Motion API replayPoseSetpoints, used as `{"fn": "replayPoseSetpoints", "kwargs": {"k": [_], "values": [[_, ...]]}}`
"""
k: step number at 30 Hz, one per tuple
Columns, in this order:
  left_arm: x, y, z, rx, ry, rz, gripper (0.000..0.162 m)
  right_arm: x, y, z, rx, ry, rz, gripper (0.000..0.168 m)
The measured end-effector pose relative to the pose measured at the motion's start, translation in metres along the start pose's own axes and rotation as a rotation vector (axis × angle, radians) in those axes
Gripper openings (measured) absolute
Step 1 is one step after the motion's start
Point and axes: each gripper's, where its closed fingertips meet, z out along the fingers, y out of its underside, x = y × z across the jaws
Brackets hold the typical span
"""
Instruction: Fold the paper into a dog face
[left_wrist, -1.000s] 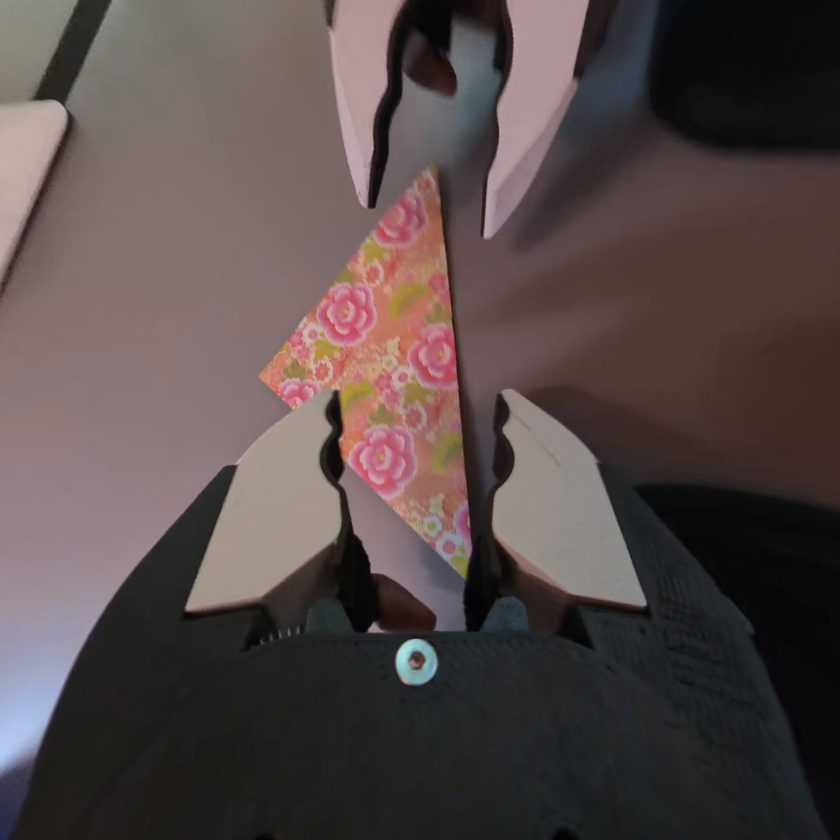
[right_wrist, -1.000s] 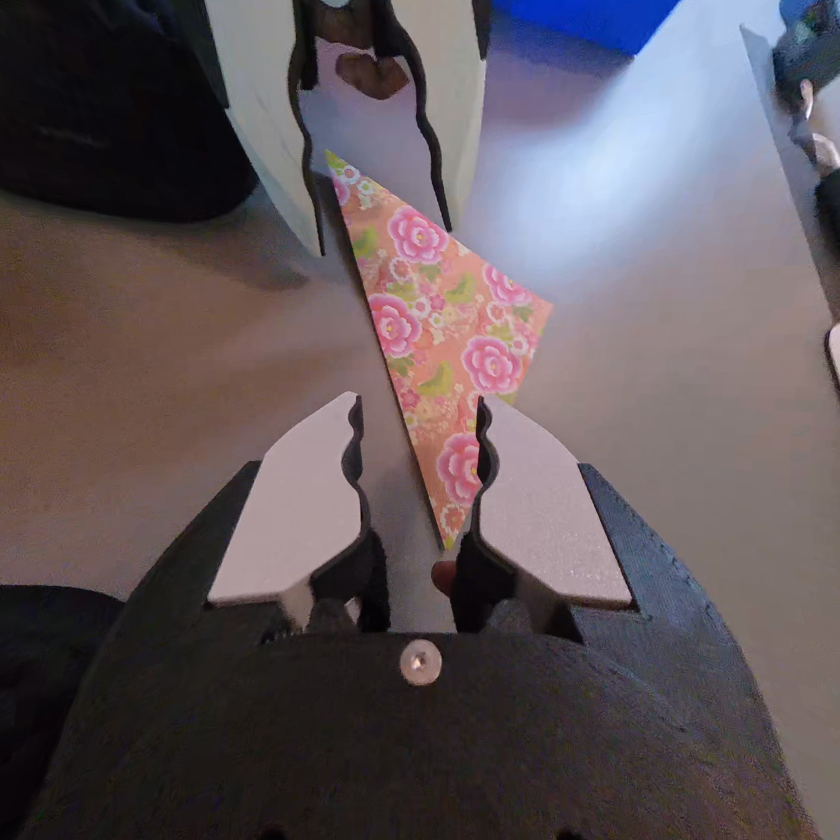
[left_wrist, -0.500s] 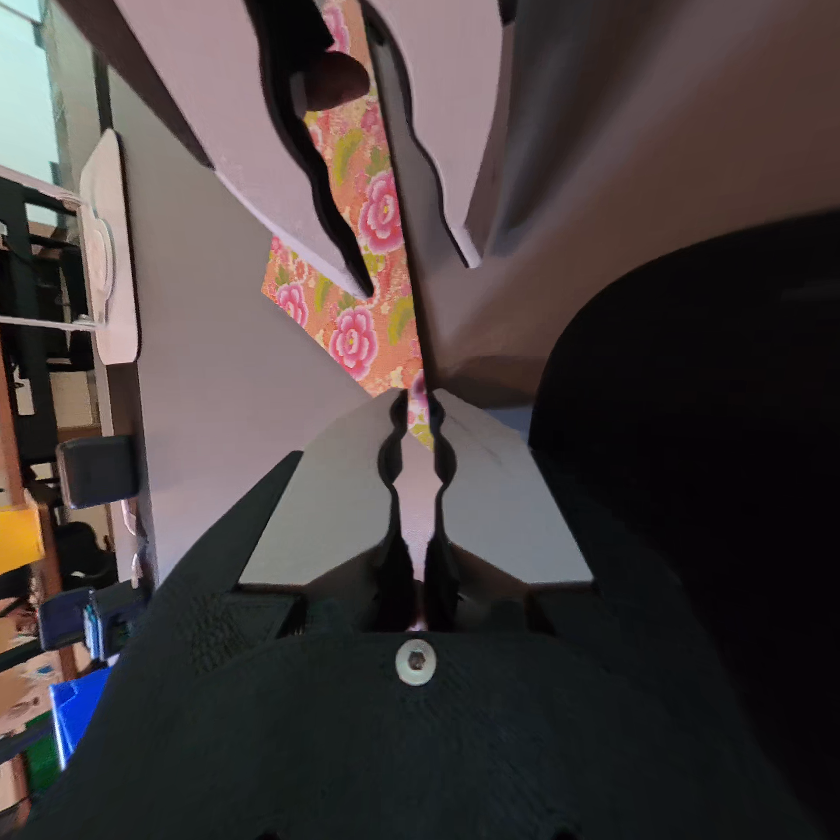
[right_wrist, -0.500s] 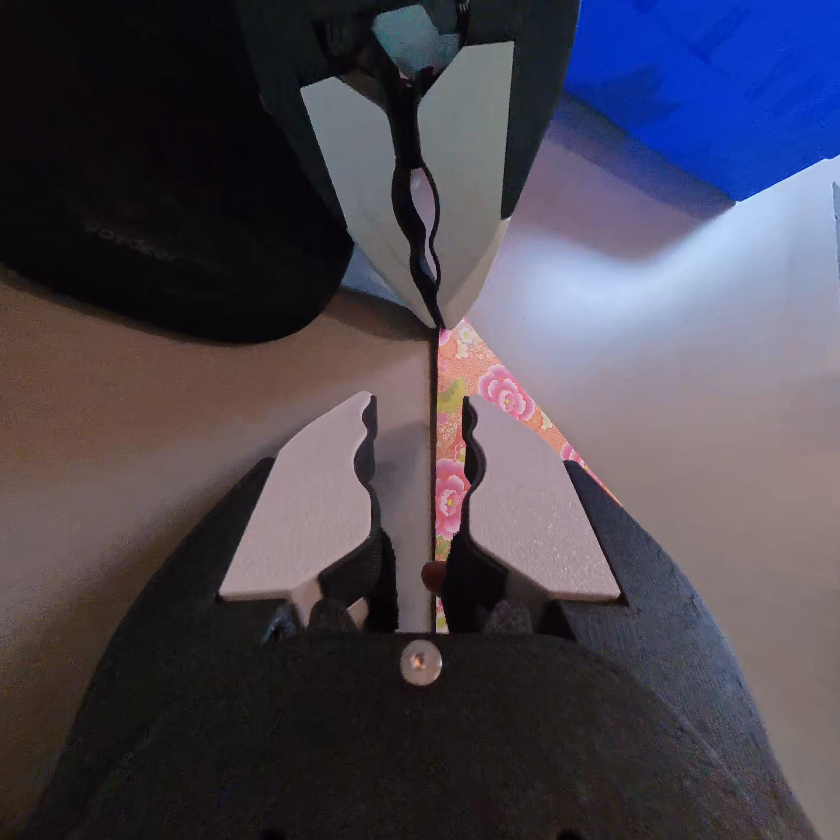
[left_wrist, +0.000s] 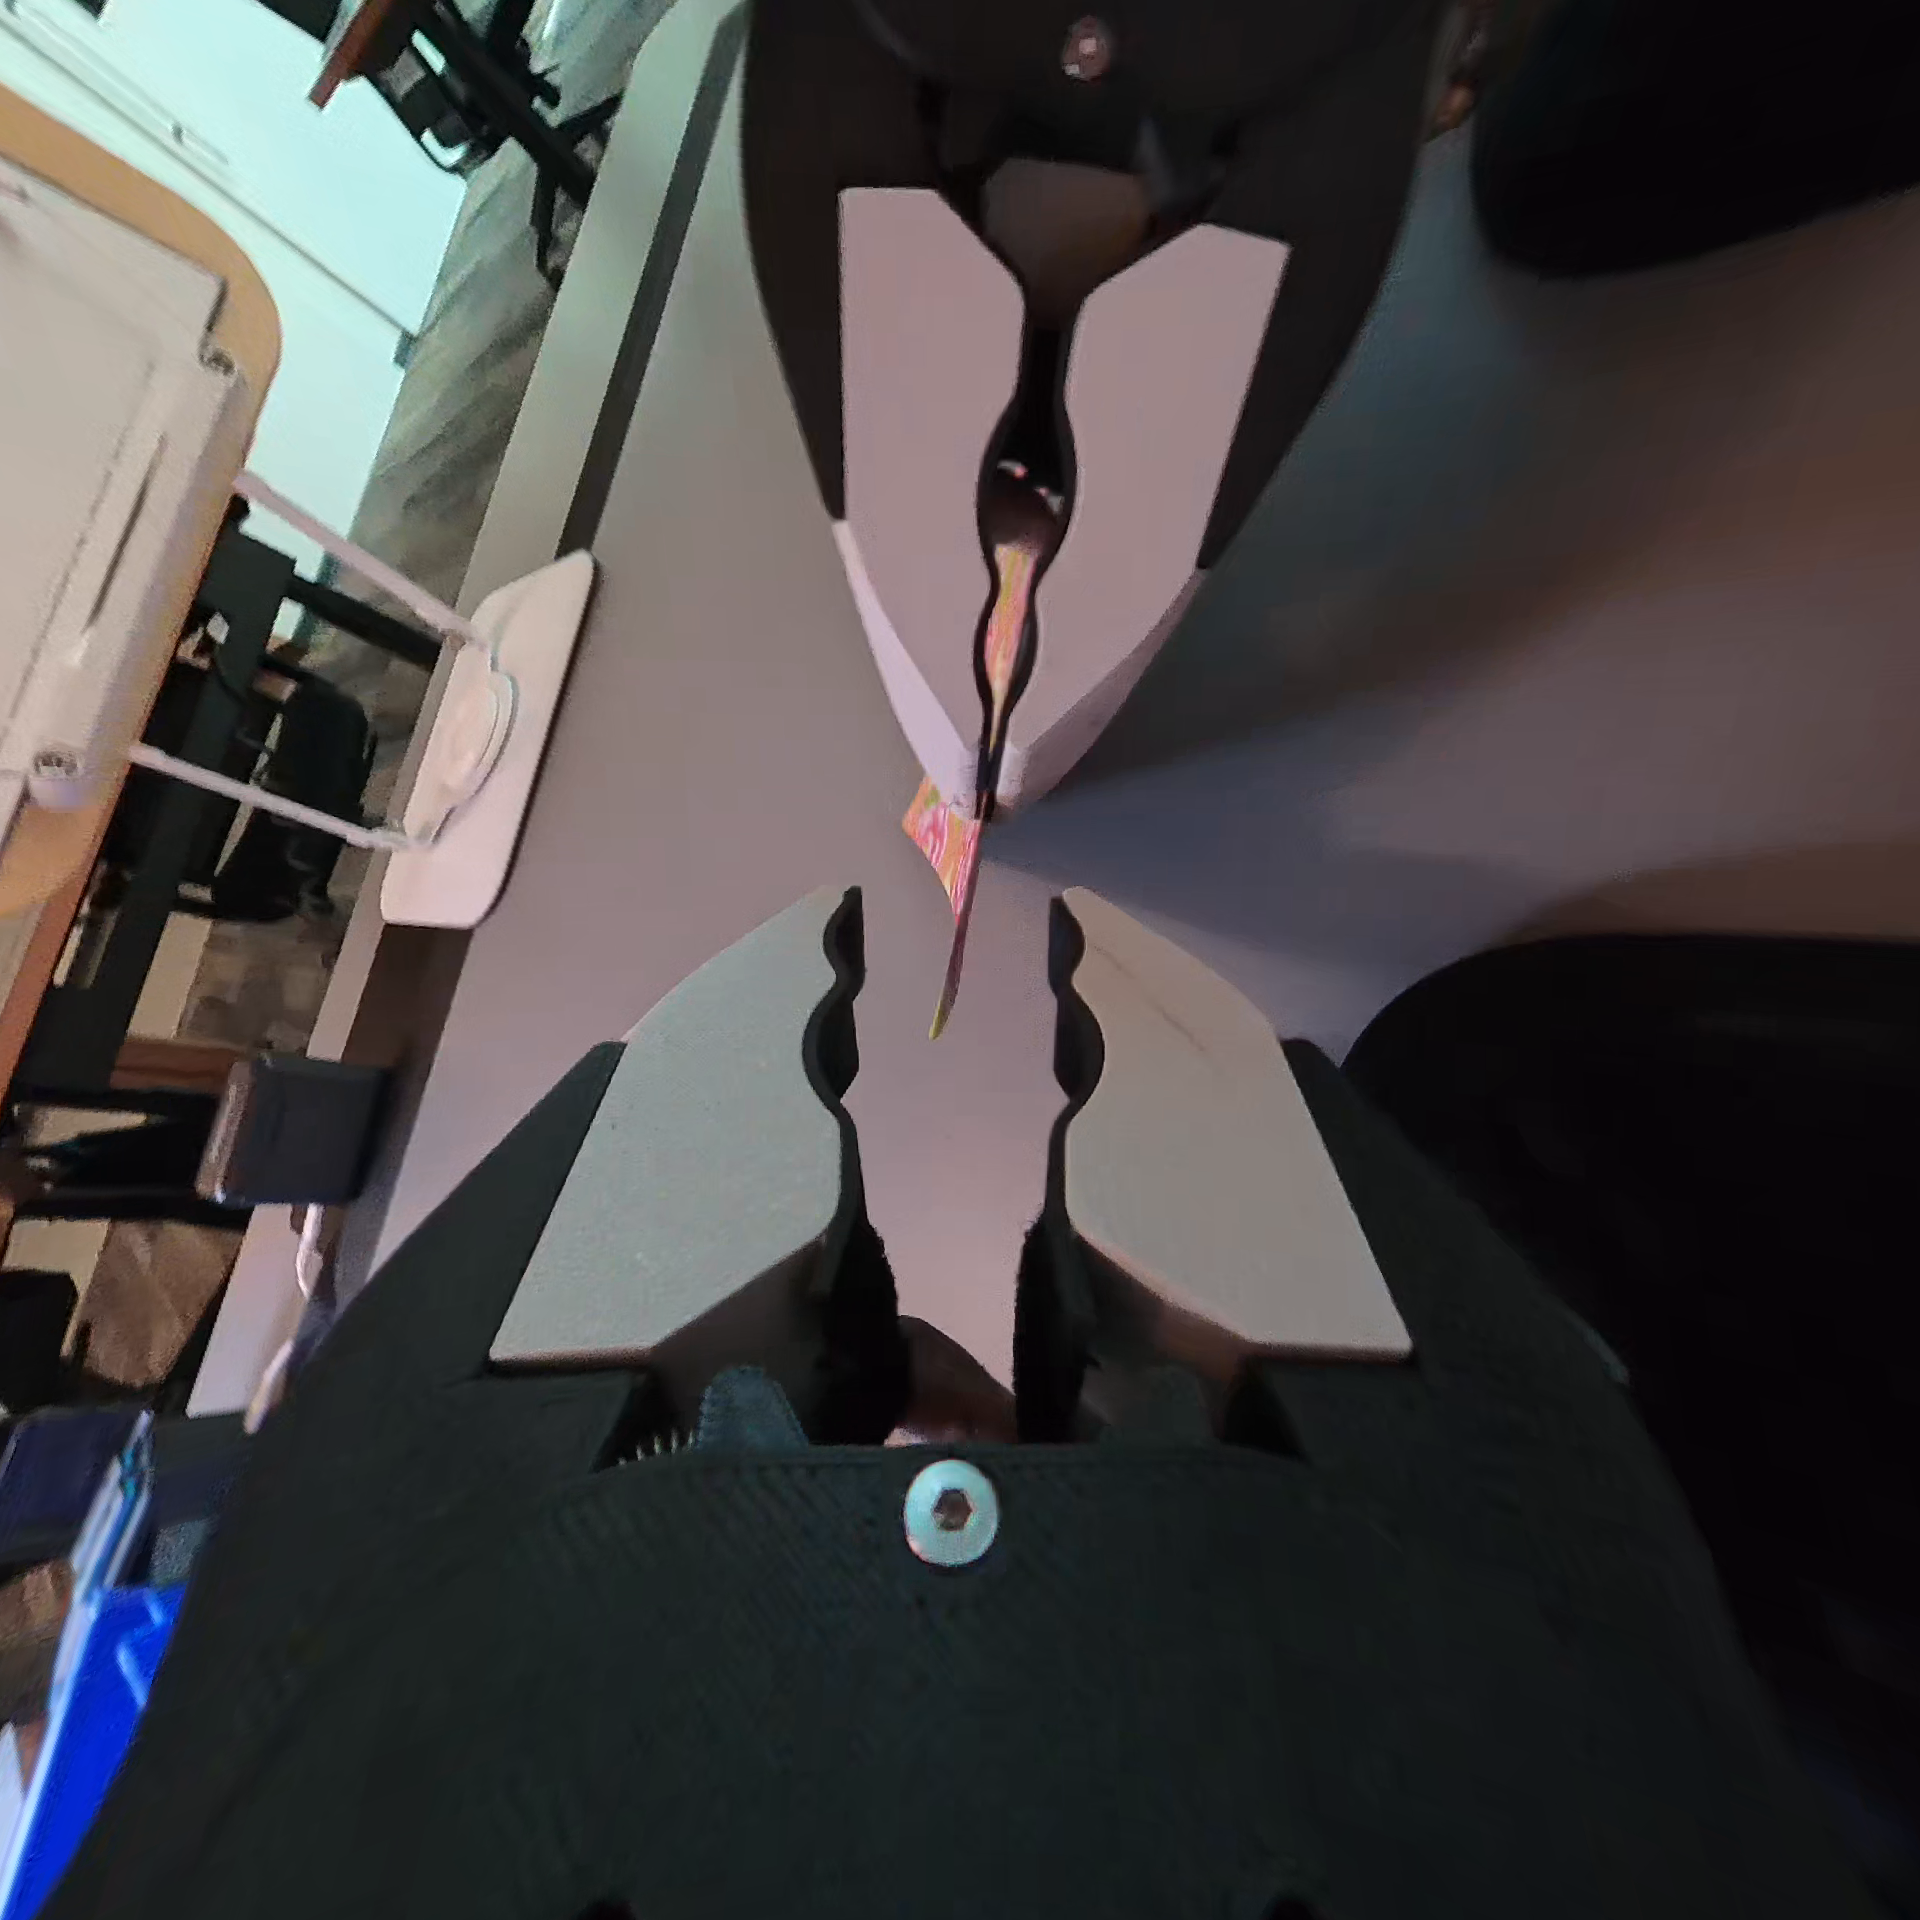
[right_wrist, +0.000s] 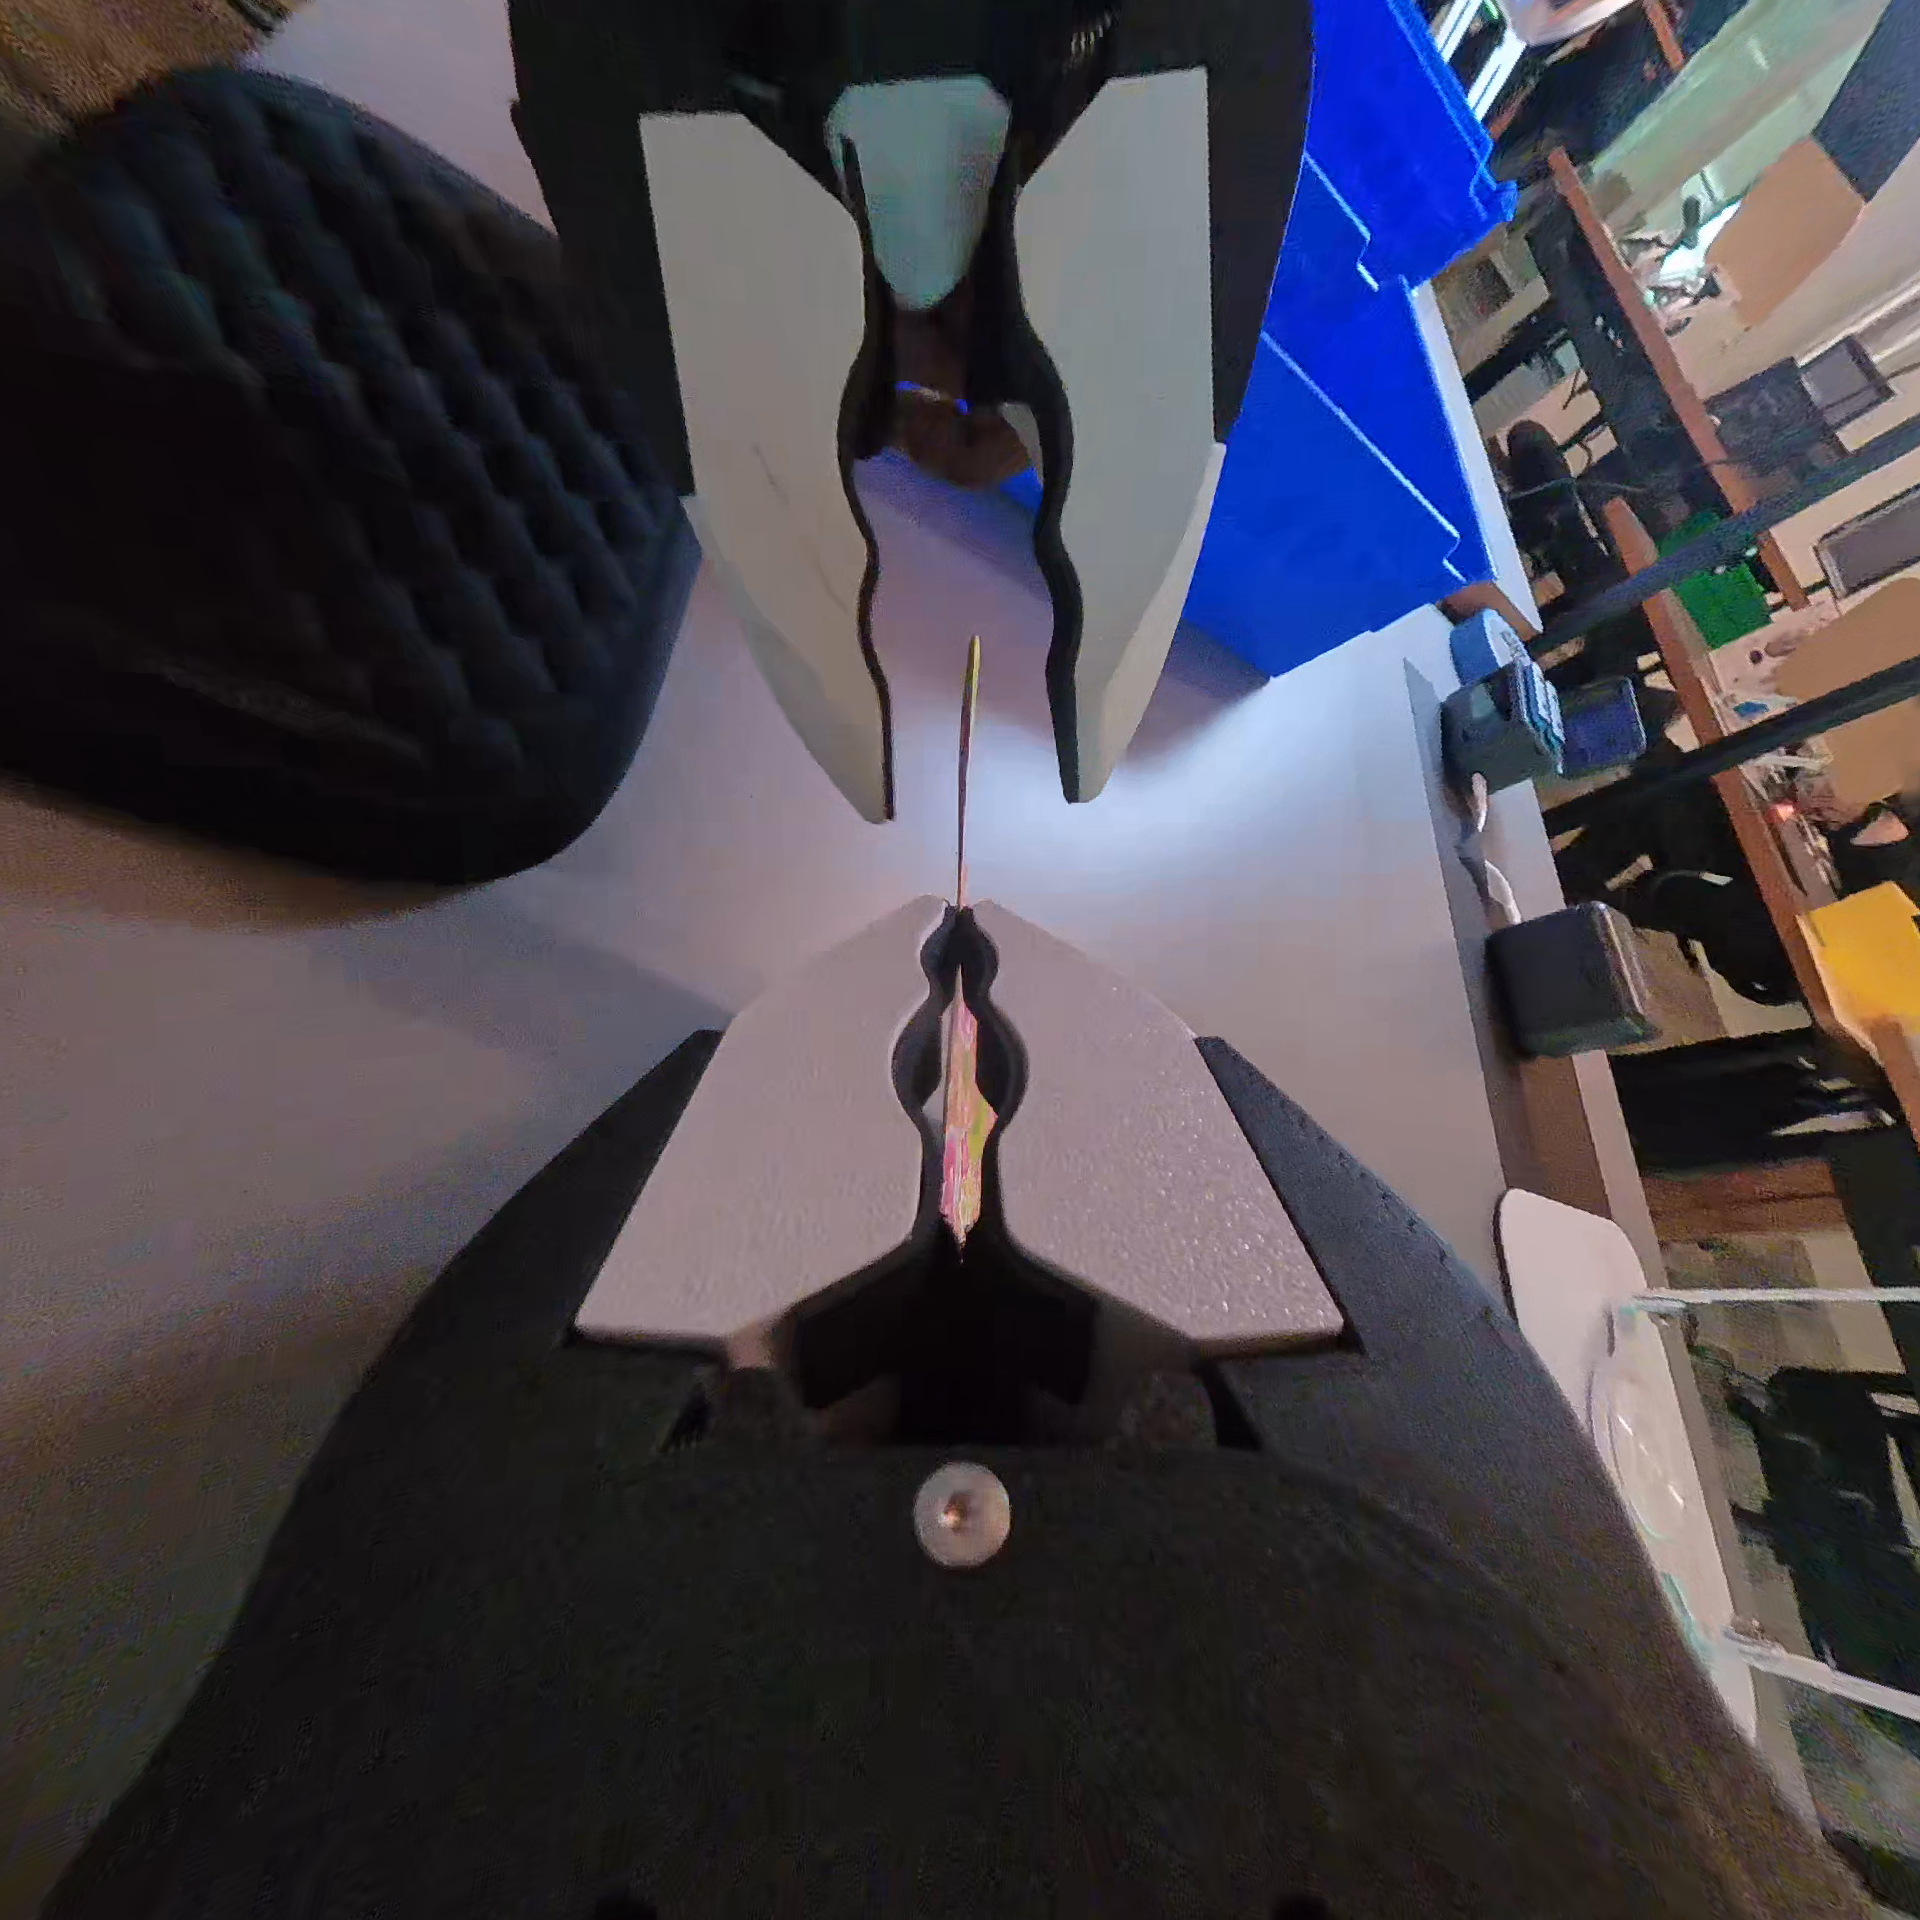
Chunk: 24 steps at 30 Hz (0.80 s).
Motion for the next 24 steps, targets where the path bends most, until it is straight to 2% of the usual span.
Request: {"fn": "replayPoseSetpoints", "kwargs": {"k": [1, 4, 6, 9, 11, 14, 18, 24], "values": [[-0.003, -0.006, 0.0, 0.018, -0.014, 0.022, 0.032, 0.001, -0.003, -0.003, 0.022, -0.011, 0.006, 0.0], [-0.007, -0.019, 0.0, 0.051, -0.014, 0.076, 0.001, 0.005, -0.006, -0.012, 0.044, -0.015, 0.004, 0.0], [-0.004, -0.023, -0.001, 0.042, 0.018, 0.085, 0.0, 0.008, -0.006, -0.016, 0.031, -0.001, -0.012, 0.0], [-0.004, -0.028, -0.002, 0.012, 0.026, 0.104, 0.001, 0.009, -0.012, -0.016, -0.027, 0.025, -0.098, 0.009], [-0.005, -0.033, -0.003, 0.001, 0.024, 0.117, 0.001, 0.01, -0.017, -0.014, -0.062, 0.048, -0.159, 0.0], [-0.008, -0.036, -0.005, -0.022, 0.023, 0.13, 0.001, 0.016, -0.02, -0.016, -0.108, 0.093, -0.227, 0.0], [-0.014, -0.047, -0.016, 0.024, 0.032, 0.083, 0.001, 0.023, -0.033, -0.026, -0.059, 0.158, -0.273, 0.0], [-0.025, -0.054, -0.035, 0.048, 0.027, 0.063, 0.001, 0.032, -0.021, -0.043, -0.105, 0.214, -0.292, 0.0]]}}
